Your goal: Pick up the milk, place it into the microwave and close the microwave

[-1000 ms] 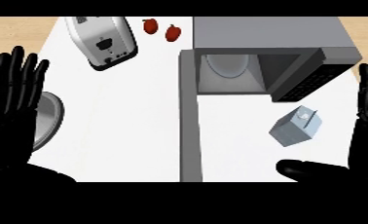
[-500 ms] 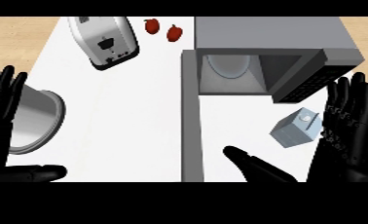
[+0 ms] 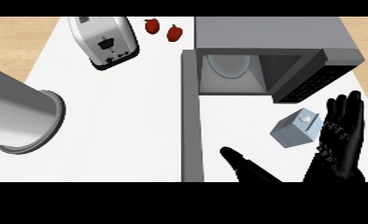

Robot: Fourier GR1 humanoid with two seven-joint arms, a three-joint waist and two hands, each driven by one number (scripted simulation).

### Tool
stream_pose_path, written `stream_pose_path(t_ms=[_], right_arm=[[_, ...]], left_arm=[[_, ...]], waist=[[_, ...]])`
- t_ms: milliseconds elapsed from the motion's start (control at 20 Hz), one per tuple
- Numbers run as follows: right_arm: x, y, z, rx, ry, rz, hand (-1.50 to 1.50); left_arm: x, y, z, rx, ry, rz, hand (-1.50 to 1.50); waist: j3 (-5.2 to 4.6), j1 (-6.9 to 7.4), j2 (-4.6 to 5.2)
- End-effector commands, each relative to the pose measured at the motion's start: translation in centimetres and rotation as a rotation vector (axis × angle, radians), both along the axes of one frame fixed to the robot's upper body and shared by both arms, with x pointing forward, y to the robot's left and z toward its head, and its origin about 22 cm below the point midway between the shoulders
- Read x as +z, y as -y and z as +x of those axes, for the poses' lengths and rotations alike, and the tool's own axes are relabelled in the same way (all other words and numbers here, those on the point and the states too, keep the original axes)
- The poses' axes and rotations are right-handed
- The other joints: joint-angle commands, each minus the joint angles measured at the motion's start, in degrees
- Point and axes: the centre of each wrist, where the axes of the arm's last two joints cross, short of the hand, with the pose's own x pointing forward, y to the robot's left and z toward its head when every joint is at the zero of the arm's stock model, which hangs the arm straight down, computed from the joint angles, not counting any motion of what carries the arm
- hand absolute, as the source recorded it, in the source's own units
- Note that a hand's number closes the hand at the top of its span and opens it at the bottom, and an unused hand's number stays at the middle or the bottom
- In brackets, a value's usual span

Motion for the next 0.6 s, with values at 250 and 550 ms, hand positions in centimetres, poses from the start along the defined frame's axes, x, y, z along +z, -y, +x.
stream_pose_path(t_ms=[250, 550], right_arm=[[-1.9, 2.3, 0.3, -0.024, -0.053, 0.031, -1.50], [-5.5, 4.3, 2.9, -0.094, -0.072, 0.080, -1.50]], left_arm=[[0.6, -1.5, -1.9, 0.006, -0.004, 0.002, -1.50], [0.2, -1.8, -3.0, 0.005, -0.009, 0.004, -1.50]], waist=[[0.03, -0.14, 0.06], [0.06, 0.04, 0.09]])
